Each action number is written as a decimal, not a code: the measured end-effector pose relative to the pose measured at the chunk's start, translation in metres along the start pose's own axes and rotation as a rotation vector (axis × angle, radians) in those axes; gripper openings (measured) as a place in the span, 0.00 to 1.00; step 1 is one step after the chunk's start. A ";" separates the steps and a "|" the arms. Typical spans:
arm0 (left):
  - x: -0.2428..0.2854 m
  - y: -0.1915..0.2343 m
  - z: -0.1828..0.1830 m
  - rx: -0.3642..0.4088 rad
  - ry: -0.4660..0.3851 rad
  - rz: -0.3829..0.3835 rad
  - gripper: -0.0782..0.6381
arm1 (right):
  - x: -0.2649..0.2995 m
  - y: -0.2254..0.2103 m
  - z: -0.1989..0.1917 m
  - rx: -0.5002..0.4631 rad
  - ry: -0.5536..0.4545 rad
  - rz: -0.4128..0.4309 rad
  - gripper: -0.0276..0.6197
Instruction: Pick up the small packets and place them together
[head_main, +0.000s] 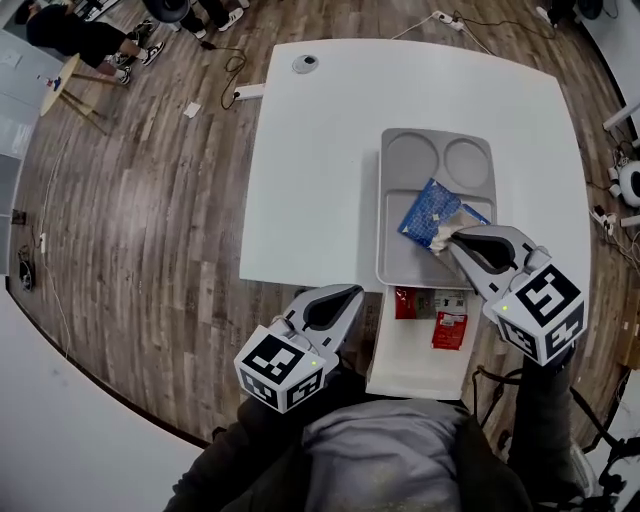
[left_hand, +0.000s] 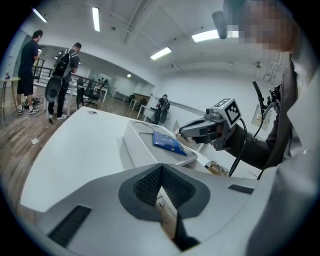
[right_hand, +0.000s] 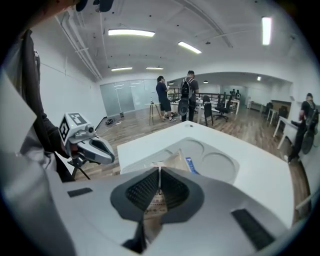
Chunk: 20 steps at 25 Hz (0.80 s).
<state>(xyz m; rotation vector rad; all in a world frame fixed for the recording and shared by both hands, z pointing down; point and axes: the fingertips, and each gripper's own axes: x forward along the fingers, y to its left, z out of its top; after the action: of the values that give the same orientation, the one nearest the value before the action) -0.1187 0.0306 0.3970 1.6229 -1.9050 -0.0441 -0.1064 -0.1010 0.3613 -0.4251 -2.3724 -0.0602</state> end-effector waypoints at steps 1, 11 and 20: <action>-0.001 0.001 0.001 -0.004 -0.003 0.005 0.10 | 0.004 -0.005 -0.002 0.006 0.010 -0.003 0.06; -0.026 0.032 -0.007 -0.043 -0.024 0.075 0.10 | 0.035 -0.005 -0.002 -0.029 0.036 -0.008 0.25; -0.021 0.016 -0.005 0.003 -0.012 0.029 0.10 | -0.006 0.019 0.025 -0.064 -0.130 -0.050 0.25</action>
<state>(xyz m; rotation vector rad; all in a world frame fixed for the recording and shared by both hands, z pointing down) -0.1298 0.0549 0.3987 1.6001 -1.9381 -0.0394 -0.1128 -0.0806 0.3374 -0.4113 -2.5148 -0.1351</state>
